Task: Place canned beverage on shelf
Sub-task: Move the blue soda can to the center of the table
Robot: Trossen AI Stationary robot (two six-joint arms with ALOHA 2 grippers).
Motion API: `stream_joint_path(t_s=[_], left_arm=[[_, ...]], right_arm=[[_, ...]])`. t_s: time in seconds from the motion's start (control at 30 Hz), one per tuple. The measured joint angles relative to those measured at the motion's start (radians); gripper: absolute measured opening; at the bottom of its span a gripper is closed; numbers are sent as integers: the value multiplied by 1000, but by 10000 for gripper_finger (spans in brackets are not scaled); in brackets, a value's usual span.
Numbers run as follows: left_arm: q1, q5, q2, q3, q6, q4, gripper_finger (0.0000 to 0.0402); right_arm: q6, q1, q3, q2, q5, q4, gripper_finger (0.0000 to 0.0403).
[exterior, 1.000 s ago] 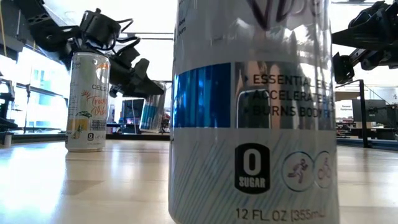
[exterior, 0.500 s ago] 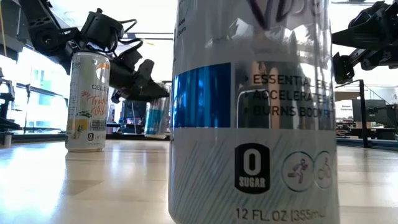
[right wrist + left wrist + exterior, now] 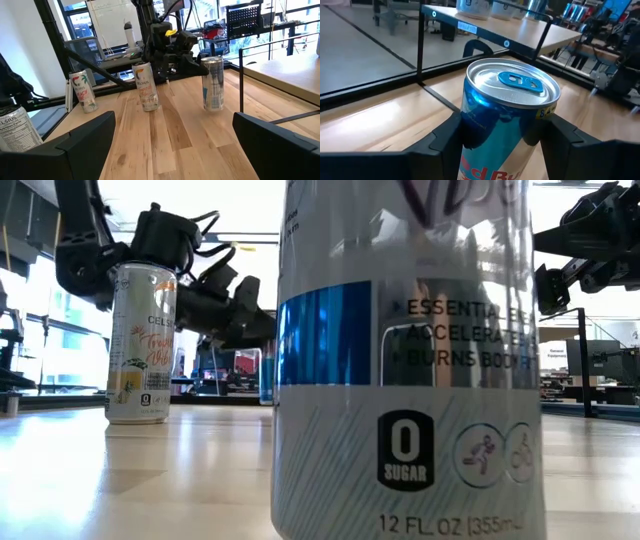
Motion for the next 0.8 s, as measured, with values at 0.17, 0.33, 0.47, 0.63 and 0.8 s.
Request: stream_joint_path(t_s=[0.17, 0.33, 0.47, 0.63, 0.8], left_arm=[[-16, -8, 72, 0, 0, 91, 188], [-21, -6, 105, 0, 1, 120, 196], [-20, 13, 107, 0, 1, 123, 206], [-20, 24, 107, 0, 26, 145, 227], [-20, 23, 107, 8, 42, 143, 244]], right_arm=[[0, 0, 0, 0, 0, 0, 389], [0, 0, 0, 0, 0, 0, 389], [0, 0, 0, 0, -1, 0, 389], [0, 0, 0, 0, -1, 0, 389], [0, 0, 0, 0, -1, 0, 389]])
